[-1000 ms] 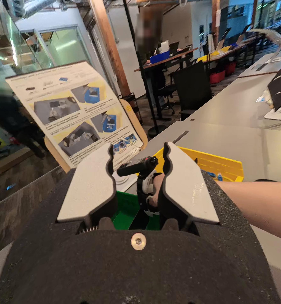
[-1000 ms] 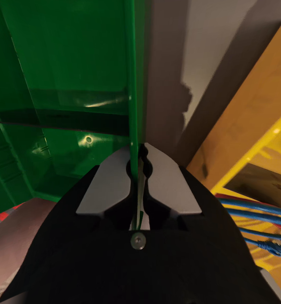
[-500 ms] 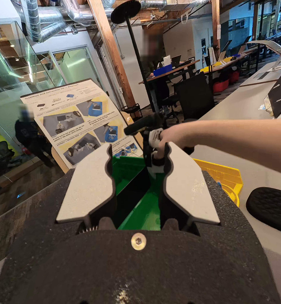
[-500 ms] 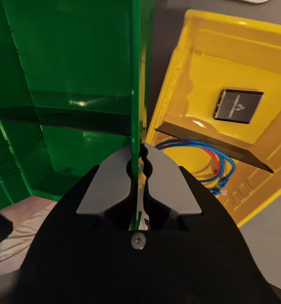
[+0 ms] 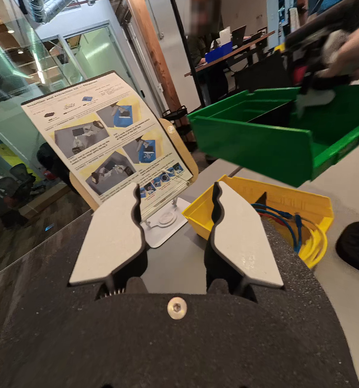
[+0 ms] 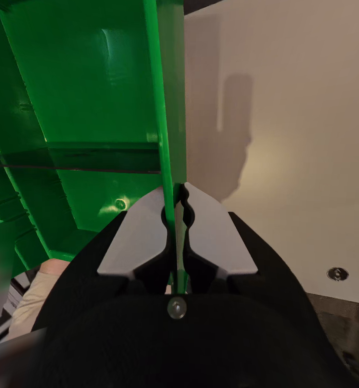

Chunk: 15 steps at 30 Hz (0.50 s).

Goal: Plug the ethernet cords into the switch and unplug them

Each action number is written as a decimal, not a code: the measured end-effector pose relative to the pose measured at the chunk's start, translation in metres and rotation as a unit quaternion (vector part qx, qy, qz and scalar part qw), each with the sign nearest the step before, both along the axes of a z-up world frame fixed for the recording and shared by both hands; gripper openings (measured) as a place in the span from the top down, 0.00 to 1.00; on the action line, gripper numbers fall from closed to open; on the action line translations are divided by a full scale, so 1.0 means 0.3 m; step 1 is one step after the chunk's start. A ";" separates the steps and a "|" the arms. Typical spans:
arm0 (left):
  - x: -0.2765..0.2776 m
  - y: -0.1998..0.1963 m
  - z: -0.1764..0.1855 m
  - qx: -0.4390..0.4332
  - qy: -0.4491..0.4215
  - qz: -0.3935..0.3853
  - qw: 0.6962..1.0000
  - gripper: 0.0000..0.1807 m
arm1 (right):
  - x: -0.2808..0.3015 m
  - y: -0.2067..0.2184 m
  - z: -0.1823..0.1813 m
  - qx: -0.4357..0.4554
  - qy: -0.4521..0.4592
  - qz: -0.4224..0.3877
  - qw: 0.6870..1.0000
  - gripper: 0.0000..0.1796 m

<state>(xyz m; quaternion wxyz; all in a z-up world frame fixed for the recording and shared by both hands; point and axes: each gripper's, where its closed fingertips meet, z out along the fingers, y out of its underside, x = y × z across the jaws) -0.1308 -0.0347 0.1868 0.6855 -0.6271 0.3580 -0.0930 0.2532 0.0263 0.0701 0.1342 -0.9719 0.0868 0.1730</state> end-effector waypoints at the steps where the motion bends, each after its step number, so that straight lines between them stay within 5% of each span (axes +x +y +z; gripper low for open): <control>1: -0.008 0.010 0.002 0.005 0.003 0.013 1.000 0.64 | 0.080 -0.023 -0.012 0.004 0.001 -0.026 1.000 0.97; 7: 0.003 0.049 -0.046 -0.021 0.029 0.014 0.999 0.67 | 0.488 -0.166 -0.130 0.010 -0.053 -0.151 0.987 0.97; 15: 0.107 0.237 -0.348 -0.195 0.129 -0.042 0.971 0.73 | 0.659 -0.289 -0.397 -0.034 -0.042 -0.181 0.982 0.96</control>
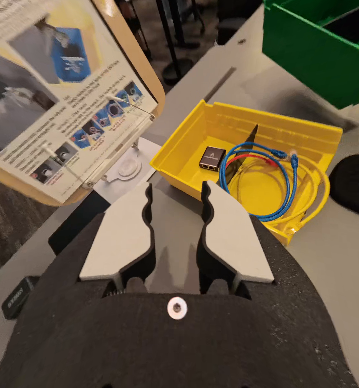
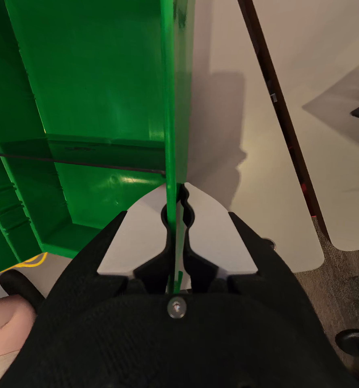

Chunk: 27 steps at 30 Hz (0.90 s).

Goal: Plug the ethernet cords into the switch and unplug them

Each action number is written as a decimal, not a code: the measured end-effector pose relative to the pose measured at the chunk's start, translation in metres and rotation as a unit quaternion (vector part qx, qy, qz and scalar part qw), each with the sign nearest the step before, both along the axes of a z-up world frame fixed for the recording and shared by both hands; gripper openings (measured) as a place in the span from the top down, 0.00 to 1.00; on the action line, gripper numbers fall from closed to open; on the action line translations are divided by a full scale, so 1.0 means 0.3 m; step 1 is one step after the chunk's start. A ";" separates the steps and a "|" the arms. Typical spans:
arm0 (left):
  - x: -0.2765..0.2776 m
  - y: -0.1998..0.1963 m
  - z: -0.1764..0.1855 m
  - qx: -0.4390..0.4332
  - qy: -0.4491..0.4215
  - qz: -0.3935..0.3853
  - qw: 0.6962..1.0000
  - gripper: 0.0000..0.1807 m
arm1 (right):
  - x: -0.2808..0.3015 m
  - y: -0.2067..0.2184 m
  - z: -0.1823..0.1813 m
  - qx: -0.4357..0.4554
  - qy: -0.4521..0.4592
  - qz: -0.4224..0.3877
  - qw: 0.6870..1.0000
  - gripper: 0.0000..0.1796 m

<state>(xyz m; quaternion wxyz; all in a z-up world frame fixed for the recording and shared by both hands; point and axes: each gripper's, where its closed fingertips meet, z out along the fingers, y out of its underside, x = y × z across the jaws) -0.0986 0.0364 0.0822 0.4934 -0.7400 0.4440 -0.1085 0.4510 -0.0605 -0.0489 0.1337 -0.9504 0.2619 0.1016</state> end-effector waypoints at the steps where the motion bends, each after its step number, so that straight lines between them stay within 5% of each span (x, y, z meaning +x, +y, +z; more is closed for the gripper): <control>1: 0.026 0.010 -0.032 0.002 0.018 -0.021 1.000 0.74 | 0.004 -0.005 -0.034 -0.005 0.006 0.002 1.000 0.97; 5: 0.135 0.020 -0.153 -0.036 0.041 -0.093 0.994 0.75 | 0.007 -0.005 -0.150 -0.027 0.011 0.027 0.999 0.96; 10: 0.201 0.104 -0.284 -0.229 -0.051 -0.022 0.972 0.74 | -0.004 0.039 -0.236 -0.025 0.017 0.054 0.998 0.95; 14: 0.159 0.202 -0.425 -0.226 0.023 0.065 0.972 0.65 | -0.008 0.075 -0.254 -0.017 0.013 0.072 0.997 0.96; 17: 0.183 0.195 -0.504 -0.274 0.037 0.055 0.960 0.66 | -0.007 0.089 -0.250 -0.022 0.000 0.092 0.996 0.97; 23: 0.178 0.168 -0.539 -0.338 0.039 0.014 0.940 0.87 | -0.027 0.113 -0.252 -0.013 -0.004 0.112 0.994 0.97; 27: 0.091 0.178 -0.540 -0.330 0.088 0.025 0.939 0.88 | -0.055 0.119 -0.251 -0.013 -0.005 0.122 0.992 0.97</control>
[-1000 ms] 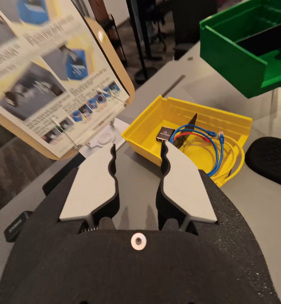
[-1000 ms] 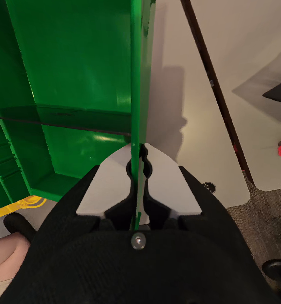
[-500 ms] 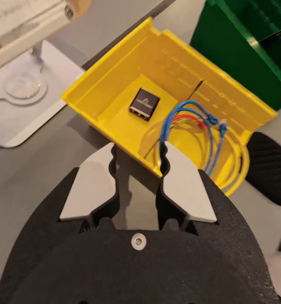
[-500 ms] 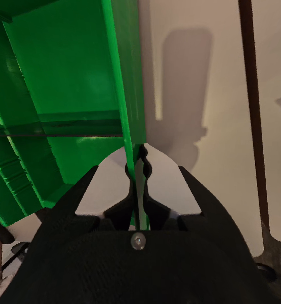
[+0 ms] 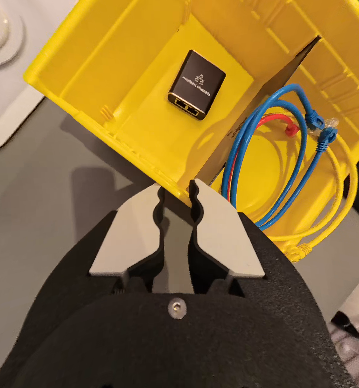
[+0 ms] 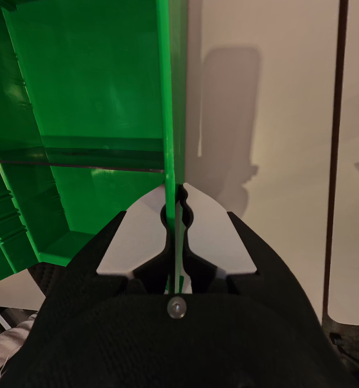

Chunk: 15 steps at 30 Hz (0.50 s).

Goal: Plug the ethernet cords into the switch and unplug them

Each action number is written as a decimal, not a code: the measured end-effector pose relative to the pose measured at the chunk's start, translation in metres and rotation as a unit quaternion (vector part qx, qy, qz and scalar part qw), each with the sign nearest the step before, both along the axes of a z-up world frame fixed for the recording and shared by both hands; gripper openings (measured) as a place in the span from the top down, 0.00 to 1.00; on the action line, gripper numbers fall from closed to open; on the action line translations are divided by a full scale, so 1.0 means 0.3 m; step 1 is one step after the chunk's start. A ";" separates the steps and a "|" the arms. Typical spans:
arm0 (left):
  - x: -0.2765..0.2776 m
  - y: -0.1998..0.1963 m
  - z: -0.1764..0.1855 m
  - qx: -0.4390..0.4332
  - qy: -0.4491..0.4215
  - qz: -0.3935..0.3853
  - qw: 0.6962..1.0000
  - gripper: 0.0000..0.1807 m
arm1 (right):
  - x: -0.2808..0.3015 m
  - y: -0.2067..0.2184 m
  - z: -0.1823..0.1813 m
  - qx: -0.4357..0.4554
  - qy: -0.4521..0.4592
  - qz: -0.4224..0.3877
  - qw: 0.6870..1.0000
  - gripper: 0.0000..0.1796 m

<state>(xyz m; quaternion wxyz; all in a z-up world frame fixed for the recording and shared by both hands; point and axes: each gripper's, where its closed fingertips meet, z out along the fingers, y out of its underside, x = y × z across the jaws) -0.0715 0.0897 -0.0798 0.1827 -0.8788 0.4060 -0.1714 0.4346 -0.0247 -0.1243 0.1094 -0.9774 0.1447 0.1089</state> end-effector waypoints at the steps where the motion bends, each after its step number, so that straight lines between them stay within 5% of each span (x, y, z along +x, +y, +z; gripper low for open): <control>1: -0.036 0.007 0.000 0.001 0.012 0.000 1.000 0.88 | -0.009 0.003 0.000 0.000 0.001 -0.001 1.000 0.97; 15: -0.718 0.054 0.009 0.001 0.115 0.142 0.983 0.91 | -0.317 0.131 0.004 0.000 -0.002 0.066 0.998 0.96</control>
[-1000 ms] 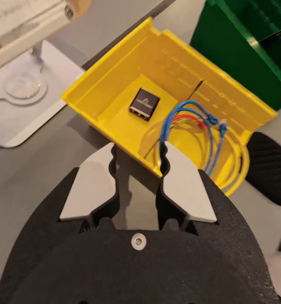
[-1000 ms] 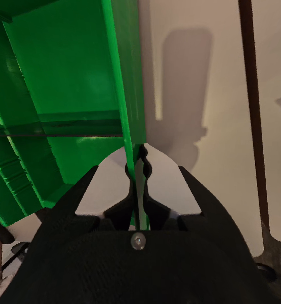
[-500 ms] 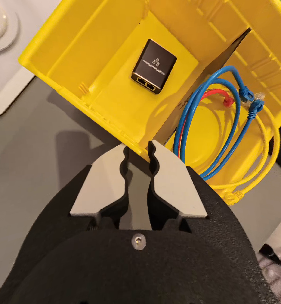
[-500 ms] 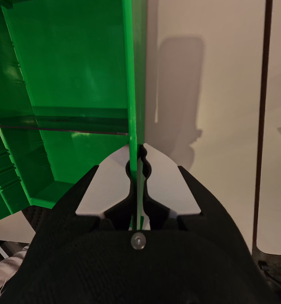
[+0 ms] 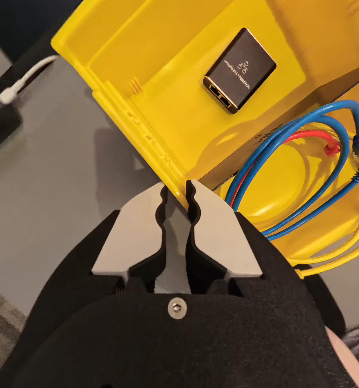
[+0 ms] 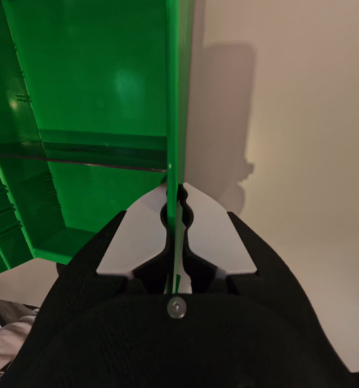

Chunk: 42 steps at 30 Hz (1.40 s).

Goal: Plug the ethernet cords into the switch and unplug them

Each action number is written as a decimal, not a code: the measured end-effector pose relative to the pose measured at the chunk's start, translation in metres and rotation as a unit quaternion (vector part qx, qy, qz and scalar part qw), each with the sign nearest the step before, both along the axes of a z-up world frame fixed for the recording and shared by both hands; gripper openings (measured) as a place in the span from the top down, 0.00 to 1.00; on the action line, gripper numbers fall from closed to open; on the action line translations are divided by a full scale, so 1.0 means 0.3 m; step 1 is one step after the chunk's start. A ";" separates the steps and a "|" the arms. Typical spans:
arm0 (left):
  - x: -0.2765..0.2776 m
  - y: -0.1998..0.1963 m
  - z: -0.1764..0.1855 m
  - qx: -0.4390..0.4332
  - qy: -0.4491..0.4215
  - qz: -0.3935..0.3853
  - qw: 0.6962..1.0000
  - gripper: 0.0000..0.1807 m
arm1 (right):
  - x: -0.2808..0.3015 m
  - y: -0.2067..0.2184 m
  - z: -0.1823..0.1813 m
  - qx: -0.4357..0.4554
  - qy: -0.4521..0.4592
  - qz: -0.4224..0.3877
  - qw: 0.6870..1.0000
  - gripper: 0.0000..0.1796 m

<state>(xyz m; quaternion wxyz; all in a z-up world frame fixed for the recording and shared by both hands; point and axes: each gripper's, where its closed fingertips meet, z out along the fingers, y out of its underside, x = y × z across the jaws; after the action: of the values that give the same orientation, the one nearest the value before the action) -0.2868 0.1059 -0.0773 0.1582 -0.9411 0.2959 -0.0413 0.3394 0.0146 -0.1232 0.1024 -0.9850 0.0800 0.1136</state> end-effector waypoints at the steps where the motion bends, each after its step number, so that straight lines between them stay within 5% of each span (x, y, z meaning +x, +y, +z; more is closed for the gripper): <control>1: -0.040 -0.004 0.001 0.003 0.008 0.008 1.000 0.91 | -0.035 0.007 0.000 -0.001 0.002 0.001 1.000 0.96; 23: -0.279 0.043 0.031 0.101 0.068 -0.007 0.993 0.92 | -0.316 0.045 0.001 -0.008 0.007 0.031 0.999 0.96; 33: -0.263 -0.062 0.008 -0.008 -0.065 0.104 0.992 0.94 | -0.308 0.054 0.001 -0.002 0.004 0.039 0.999 0.97; 42: -0.307 -0.080 0.006 0.005 -0.020 0.080 0.997 0.94 | -0.271 0.048 0.000 0.005 0.007 0.021 1.000 0.97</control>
<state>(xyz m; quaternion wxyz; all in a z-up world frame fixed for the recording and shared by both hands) -0.3789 0.0817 -0.0753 0.1712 -0.9599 0.2172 -0.0455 0.2583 0.0289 -0.1233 0.1046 -0.9851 0.0598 0.1231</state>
